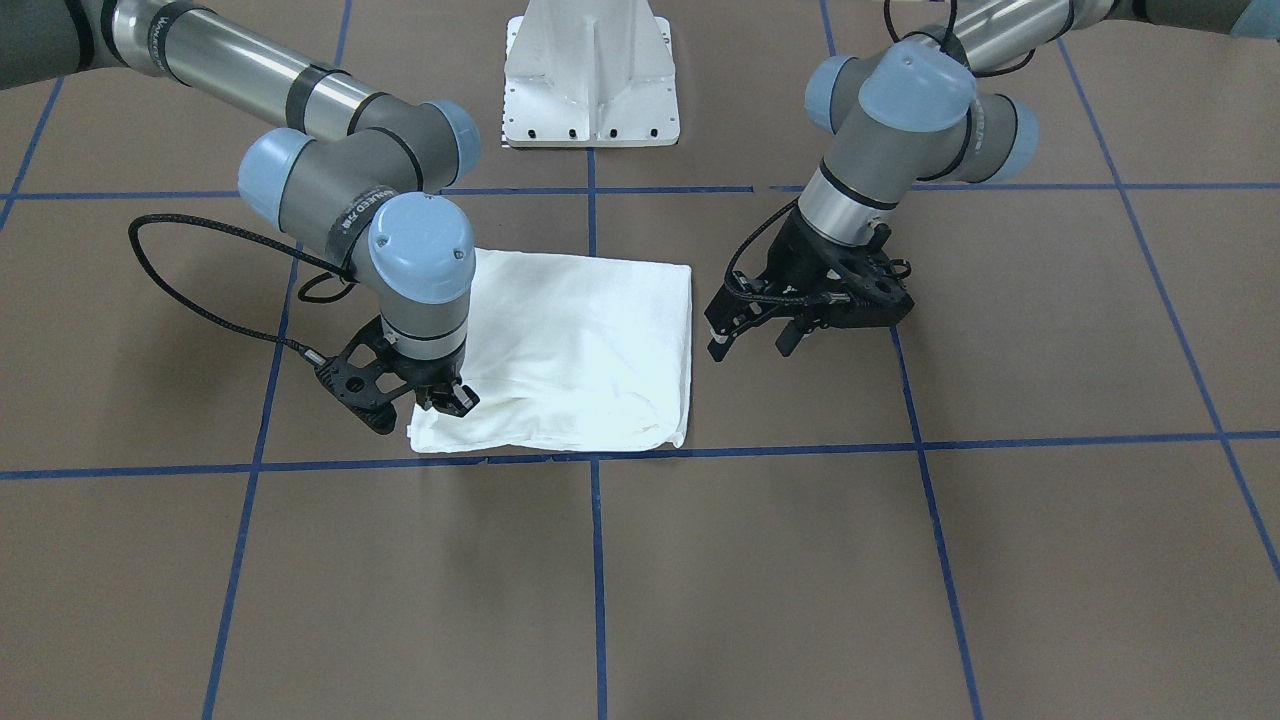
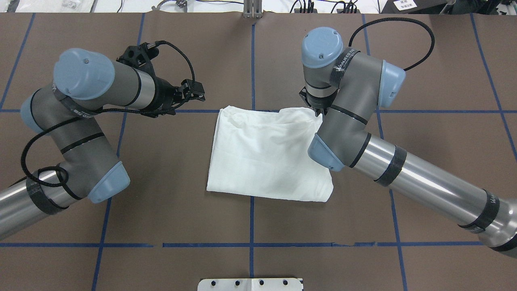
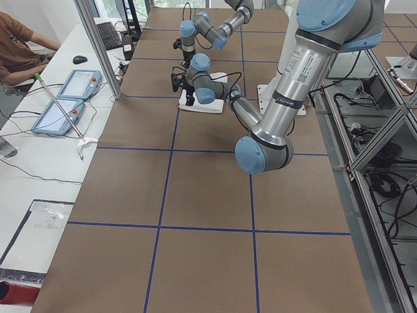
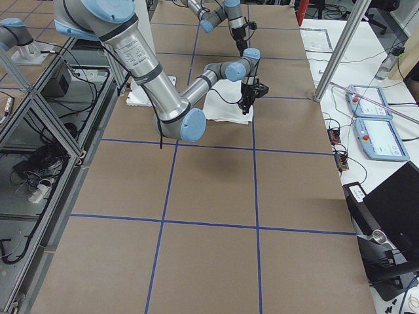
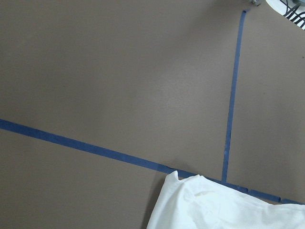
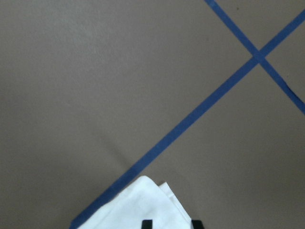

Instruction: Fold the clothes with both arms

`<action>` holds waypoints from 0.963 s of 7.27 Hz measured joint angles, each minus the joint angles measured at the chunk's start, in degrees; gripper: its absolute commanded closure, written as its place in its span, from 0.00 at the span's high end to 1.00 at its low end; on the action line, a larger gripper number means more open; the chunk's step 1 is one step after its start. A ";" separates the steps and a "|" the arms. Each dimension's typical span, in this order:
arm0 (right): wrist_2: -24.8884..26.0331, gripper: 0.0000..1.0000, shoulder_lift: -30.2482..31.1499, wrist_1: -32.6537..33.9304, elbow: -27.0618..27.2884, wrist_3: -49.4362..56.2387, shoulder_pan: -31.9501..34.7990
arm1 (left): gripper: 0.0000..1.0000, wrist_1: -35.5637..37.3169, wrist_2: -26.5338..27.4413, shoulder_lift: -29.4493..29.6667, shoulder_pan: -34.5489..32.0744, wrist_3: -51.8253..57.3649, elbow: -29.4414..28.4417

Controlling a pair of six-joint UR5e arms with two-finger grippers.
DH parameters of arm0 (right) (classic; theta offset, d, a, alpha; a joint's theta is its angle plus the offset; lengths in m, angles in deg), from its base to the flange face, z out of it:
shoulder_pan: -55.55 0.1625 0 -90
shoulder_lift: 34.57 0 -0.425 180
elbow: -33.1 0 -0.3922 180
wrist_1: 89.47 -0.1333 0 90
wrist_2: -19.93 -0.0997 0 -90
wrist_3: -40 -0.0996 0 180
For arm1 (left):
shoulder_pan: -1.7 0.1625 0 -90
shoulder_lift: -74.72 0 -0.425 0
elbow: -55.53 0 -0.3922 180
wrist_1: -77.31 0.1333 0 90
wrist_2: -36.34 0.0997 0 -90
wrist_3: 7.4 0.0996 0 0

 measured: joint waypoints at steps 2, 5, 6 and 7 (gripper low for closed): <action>-1.45 1.00 0.65 0.01 1.83 7.46 5.90 | 1.00 0.06 -0.94 0.01 -1.94 2.67 0.00; -7.86 1.00 7.77 -0.53 3.57 37.12 21.31 | 1.00 0.91 -6.75 -2.12 -9.69 17.91 -0.22; -10.58 1.00 11.44 -0.97 3.61 50.05 27.36 | 1.00 1.75 -9.58 -4.27 -13.48 25.96 -0.27; -13.34 1.00 15.60 -1.34 3.48 63.18 33.40 | 1.00 3.50 -11.57 -6.97 -17.30 34.80 -0.27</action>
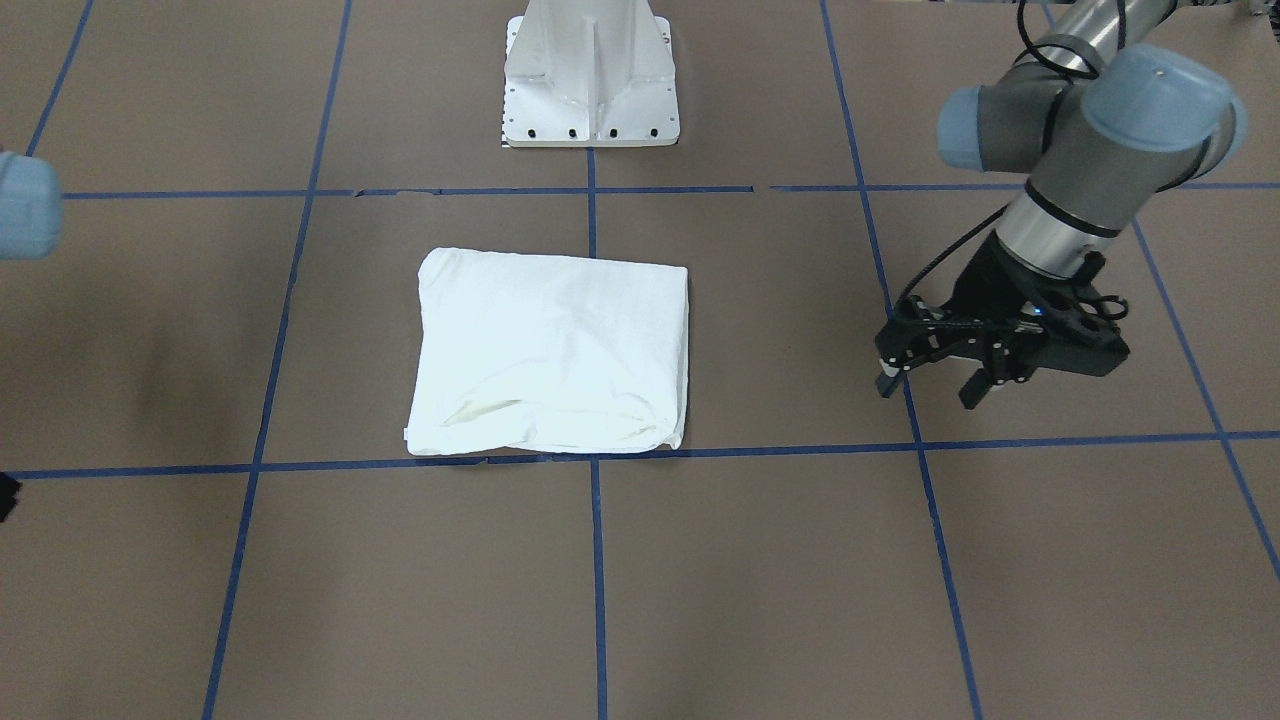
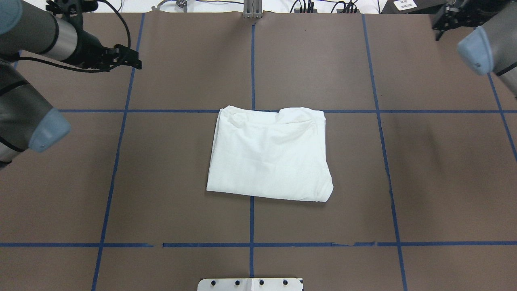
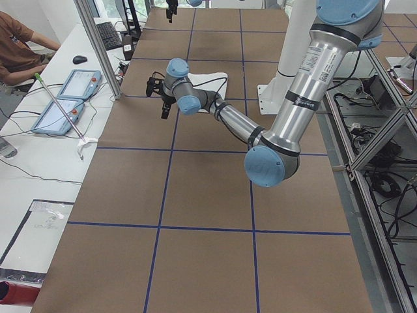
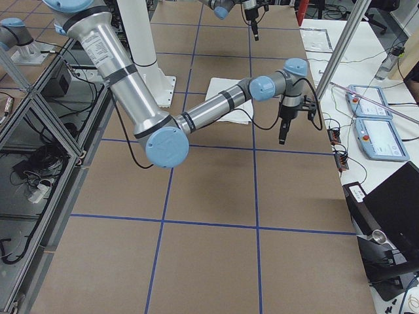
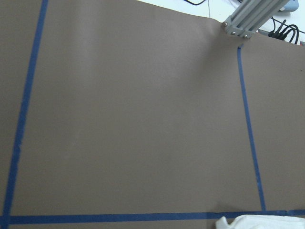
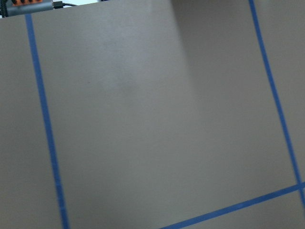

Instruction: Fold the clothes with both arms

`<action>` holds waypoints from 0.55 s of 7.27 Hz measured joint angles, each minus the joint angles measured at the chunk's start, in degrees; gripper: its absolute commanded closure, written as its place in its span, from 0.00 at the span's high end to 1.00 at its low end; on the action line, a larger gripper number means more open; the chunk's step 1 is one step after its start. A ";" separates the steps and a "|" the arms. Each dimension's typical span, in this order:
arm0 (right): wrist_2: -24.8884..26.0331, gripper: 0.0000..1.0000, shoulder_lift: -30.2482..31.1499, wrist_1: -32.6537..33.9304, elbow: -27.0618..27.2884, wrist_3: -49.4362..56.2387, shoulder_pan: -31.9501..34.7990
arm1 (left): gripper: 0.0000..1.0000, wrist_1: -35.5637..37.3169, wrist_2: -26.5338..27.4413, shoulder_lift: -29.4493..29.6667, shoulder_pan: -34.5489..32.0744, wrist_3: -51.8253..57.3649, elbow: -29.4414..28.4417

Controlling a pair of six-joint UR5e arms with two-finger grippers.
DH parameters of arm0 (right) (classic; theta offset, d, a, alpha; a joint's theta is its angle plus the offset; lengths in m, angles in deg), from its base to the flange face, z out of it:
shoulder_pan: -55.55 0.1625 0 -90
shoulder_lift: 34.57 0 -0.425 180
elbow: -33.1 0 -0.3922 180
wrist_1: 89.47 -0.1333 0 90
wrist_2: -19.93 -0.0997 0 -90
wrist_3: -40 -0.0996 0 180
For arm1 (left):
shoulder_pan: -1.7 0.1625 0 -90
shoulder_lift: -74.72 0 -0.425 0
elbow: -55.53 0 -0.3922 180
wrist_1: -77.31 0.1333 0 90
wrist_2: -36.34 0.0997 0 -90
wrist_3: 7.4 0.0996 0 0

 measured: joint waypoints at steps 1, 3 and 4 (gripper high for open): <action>-2.02 1.00 4.32 -0.17 -0.11 13.02 5.50 | 1.00 1.59 -0.87 -3.03 -3.75 8.86 0.00; -6.08 1.00 11.82 -0.16 -0.03 34.08 14.22 | 1.00 4.53 -1.48 -8.81 -11.17 27.78 -0.08; -7.81 1.00 14.61 -0.07 0.39 41.65 17.73 | 1.00 6.62 -1.80 -10.93 -14.82 36.99 -0.45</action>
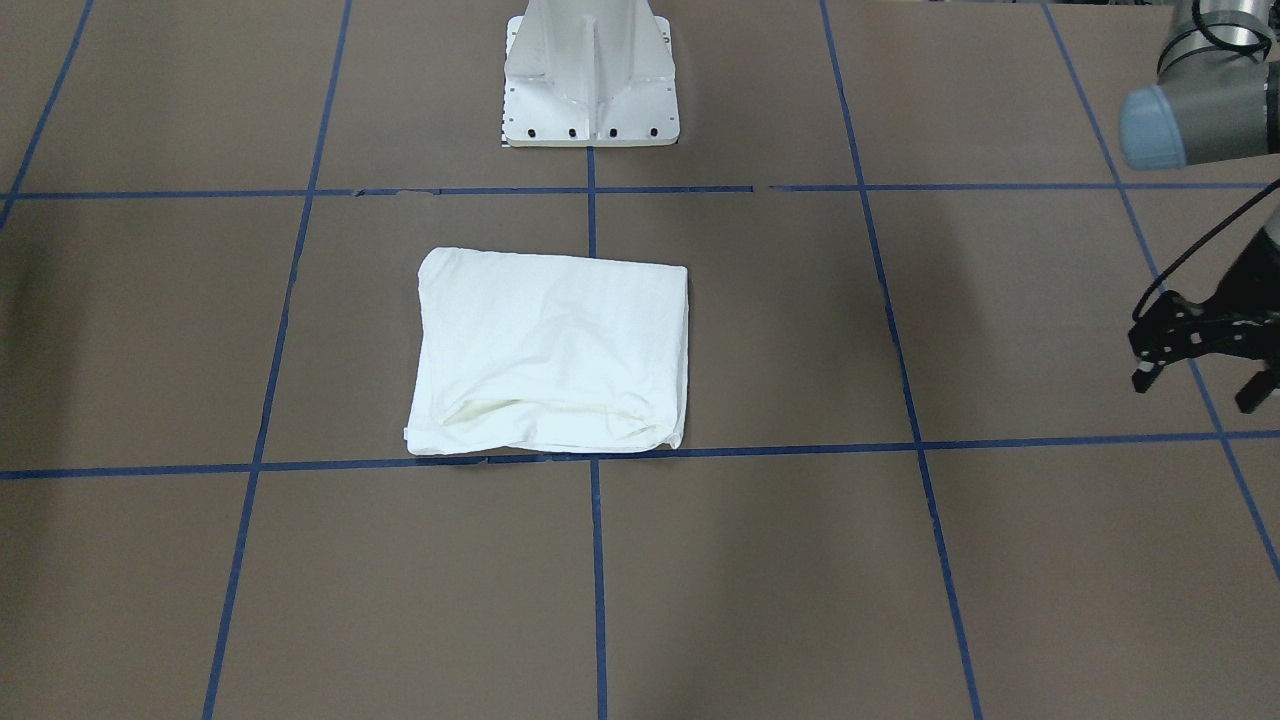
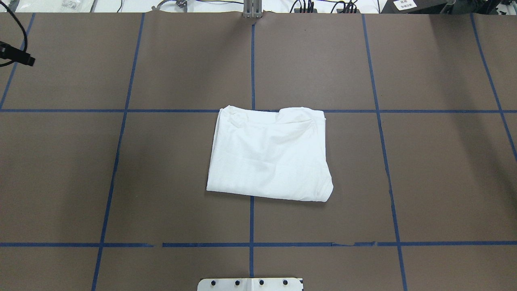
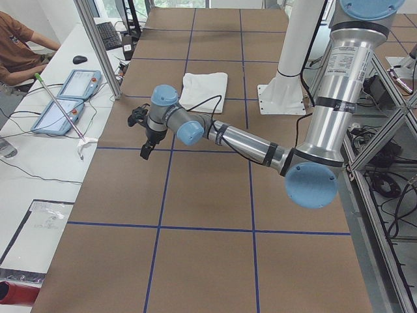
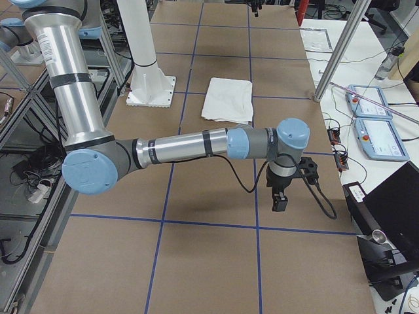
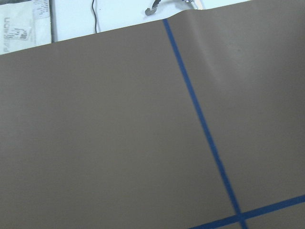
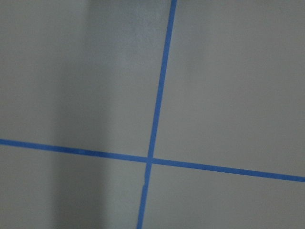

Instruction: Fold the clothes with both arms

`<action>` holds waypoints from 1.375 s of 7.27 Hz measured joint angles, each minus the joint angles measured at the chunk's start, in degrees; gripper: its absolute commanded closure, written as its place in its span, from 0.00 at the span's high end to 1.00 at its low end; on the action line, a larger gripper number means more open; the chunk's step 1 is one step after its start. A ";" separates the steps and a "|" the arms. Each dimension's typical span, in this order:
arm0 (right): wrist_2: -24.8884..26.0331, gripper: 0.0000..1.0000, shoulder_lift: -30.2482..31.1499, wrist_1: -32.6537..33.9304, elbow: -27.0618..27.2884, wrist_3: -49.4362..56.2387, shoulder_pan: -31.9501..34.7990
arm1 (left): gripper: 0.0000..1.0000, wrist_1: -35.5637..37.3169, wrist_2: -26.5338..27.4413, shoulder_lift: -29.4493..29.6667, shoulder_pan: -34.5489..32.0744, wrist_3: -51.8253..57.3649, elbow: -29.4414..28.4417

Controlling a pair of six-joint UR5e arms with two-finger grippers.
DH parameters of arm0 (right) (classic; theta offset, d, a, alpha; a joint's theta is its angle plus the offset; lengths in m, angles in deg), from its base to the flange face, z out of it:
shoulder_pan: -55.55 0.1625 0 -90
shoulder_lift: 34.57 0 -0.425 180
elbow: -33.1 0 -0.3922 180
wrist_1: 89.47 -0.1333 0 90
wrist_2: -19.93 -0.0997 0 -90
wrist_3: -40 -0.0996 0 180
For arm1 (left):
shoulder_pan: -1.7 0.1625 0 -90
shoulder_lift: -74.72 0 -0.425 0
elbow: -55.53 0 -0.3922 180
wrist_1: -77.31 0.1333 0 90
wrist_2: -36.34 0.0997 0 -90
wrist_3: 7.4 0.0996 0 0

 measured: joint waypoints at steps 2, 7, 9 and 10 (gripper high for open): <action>-1.00 1.00 4.83 -0.08 2.50 5.18 3.00 | 1.00 1.98 -3.84 -4.22 -6.66 14.53 -2.62; -0.73 1.00 7.71 -0.77 2.53 5.08 3.11 | 1.00 -3.25 -7.76 -6.70 -13.57 19.28 -9.45; -0.82 1.00 7.75 -0.45 1.87 4.60 3.08 | 1.00 4.22 -6.43 -6.75 -14.83 19.52 -8.21; -0.93 1.00 7.75 -0.29 1.80 3.78 3.08 | 1.00 8.66 -6.33 -6.92 -15.02 19.69 -6.75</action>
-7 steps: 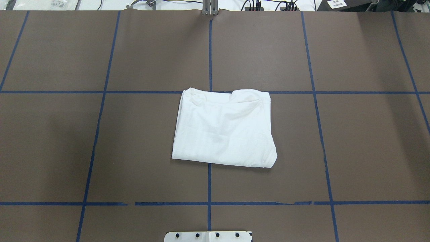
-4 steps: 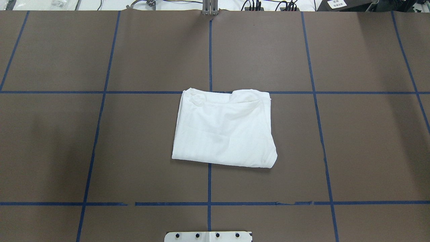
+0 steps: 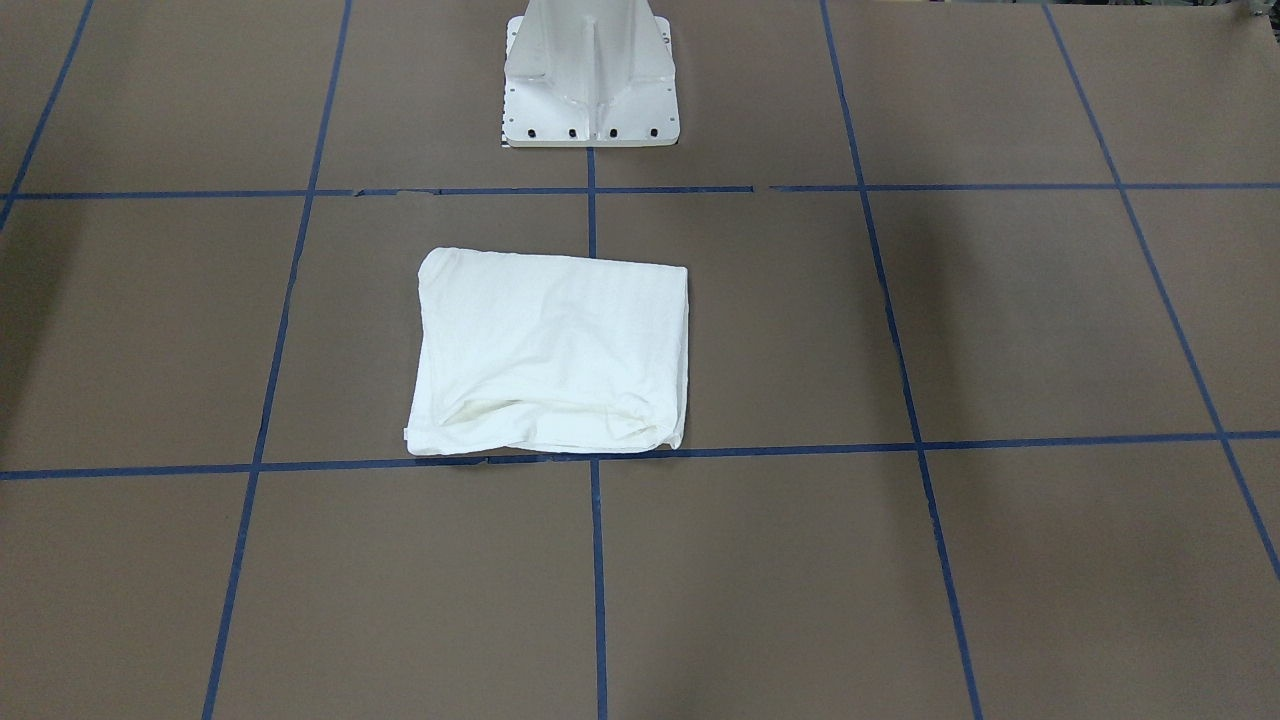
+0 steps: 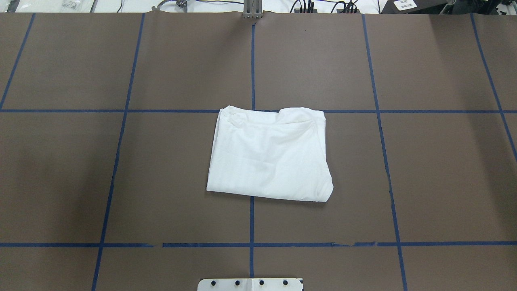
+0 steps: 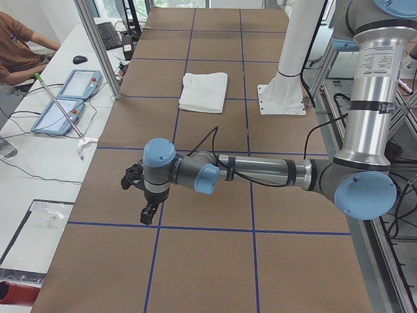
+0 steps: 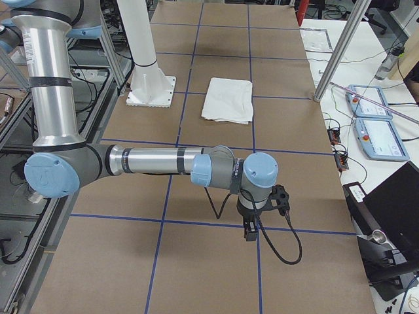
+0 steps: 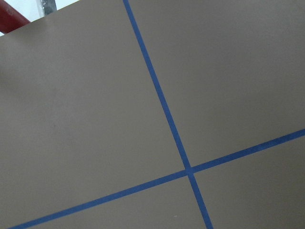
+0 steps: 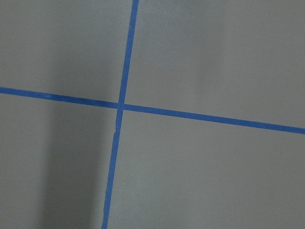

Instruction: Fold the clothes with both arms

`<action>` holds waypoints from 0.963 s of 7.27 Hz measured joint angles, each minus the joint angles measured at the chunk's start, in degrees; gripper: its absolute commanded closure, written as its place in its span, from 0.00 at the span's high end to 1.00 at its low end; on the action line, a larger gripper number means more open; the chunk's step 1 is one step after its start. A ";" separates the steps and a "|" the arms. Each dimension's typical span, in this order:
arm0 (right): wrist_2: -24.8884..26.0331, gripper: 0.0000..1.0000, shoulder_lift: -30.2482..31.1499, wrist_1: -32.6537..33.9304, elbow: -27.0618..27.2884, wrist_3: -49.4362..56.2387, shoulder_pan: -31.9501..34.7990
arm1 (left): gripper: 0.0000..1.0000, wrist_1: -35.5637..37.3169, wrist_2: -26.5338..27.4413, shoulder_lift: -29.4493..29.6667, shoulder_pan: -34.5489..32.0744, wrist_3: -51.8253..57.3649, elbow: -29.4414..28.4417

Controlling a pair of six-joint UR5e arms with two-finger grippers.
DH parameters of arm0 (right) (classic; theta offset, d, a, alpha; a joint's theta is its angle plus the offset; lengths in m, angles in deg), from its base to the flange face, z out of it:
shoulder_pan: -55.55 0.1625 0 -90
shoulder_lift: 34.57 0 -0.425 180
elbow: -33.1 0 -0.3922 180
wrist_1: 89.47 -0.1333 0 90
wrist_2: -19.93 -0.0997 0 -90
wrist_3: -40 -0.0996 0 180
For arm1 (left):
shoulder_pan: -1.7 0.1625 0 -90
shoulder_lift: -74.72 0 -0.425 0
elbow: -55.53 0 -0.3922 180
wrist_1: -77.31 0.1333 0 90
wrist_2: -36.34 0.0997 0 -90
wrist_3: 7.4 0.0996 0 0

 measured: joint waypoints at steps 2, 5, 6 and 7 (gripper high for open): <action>-0.69 1.00 0.11 0.05 -0.06 -2.18 0.00 | 1.00 5.30 -0.51 -0.12 -0.17 0.39 1.04; -1.78 1.00 1.18 -0.38 -0.52 -3.30 -0.62 | 1.00 6.82 -2.58 -0.55 -0.26 0.66 1.31; -1.71 1.00 1.48 -0.56 -0.53 -4.19 -1.35 | 1.00 6.84 -2.71 -0.58 -0.26 0.67 1.33; -1.65 1.00 1.55 -1.44 -0.34 -6.49 -2.52 | 1.00 6.82 -2.77 -0.61 -0.25 0.71 1.35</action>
